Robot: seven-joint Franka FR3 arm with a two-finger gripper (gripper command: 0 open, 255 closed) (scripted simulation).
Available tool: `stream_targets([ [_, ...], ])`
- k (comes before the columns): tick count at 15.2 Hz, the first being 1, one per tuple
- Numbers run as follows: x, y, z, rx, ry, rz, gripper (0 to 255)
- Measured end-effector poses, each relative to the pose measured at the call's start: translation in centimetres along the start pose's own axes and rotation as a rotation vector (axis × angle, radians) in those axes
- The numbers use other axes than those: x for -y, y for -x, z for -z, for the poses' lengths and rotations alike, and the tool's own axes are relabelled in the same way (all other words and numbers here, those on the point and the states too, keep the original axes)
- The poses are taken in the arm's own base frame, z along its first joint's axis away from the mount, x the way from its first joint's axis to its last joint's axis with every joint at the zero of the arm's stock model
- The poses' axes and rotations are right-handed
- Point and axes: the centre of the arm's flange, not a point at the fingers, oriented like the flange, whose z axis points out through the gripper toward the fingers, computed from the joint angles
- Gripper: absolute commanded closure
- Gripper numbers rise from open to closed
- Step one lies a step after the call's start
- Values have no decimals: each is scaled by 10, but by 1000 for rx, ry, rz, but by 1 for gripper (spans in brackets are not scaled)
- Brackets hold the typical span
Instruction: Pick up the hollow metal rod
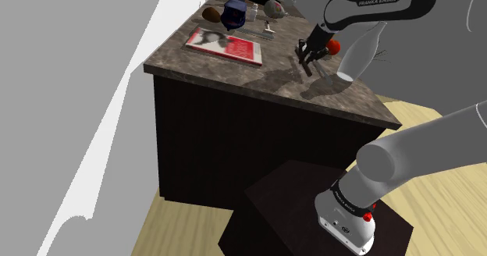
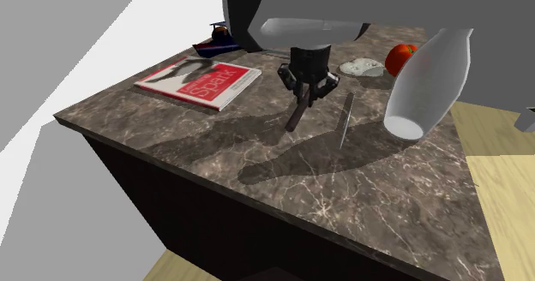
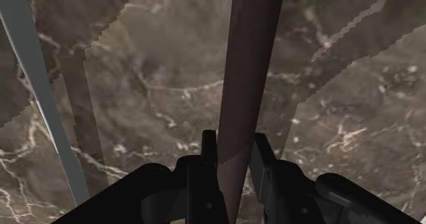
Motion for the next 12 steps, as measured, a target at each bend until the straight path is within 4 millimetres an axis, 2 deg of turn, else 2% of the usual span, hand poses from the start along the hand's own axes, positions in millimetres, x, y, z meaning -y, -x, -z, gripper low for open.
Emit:
stream_targets([
  [12,2,-16,60,0,0,0,255],
])
